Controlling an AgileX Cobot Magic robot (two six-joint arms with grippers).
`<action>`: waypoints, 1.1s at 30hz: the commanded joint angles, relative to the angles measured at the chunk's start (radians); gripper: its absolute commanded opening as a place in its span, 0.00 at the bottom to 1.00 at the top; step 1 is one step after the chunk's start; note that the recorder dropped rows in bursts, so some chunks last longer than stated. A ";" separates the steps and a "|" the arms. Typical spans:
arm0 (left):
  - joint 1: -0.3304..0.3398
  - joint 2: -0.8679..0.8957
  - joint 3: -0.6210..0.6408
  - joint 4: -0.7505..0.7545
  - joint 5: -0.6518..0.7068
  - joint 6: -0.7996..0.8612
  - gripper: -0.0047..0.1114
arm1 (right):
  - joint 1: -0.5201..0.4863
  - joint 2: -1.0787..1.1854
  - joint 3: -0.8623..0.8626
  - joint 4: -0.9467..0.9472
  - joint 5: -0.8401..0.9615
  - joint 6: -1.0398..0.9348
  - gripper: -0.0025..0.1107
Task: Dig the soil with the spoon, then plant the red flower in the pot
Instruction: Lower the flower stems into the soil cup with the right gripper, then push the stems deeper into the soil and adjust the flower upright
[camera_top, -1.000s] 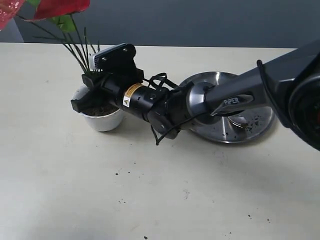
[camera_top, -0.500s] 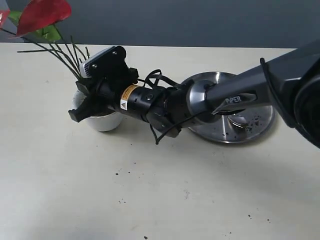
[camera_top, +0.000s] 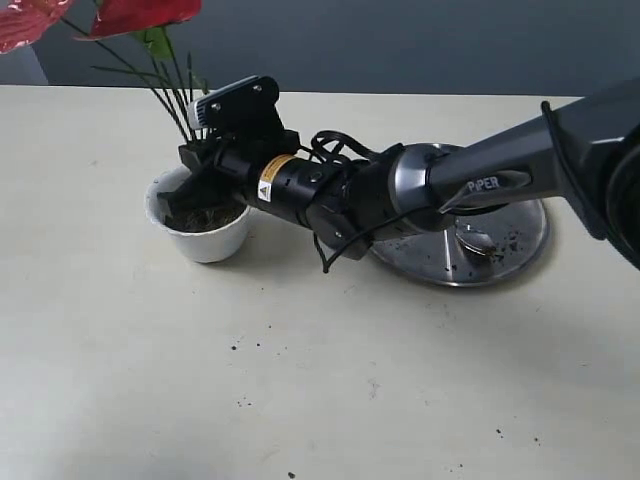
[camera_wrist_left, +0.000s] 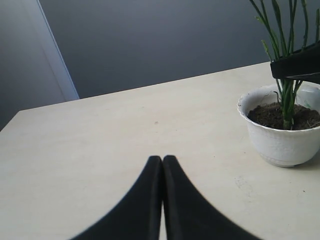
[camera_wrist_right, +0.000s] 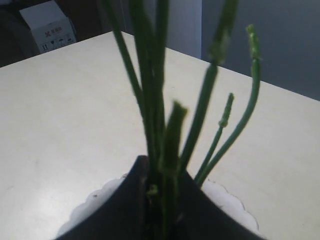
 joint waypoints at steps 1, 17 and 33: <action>-0.002 -0.004 0.002 -0.004 -0.006 -0.005 0.04 | -0.011 0.060 0.037 -0.047 0.319 -0.019 0.02; -0.002 -0.004 0.002 -0.004 -0.006 -0.005 0.04 | -0.011 0.060 0.037 -0.164 0.414 -0.022 0.02; -0.002 -0.004 0.002 -0.004 -0.006 -0.005 0.04 | -0.037 0.070 0.035 -0.210 0.496 -0.020 0.02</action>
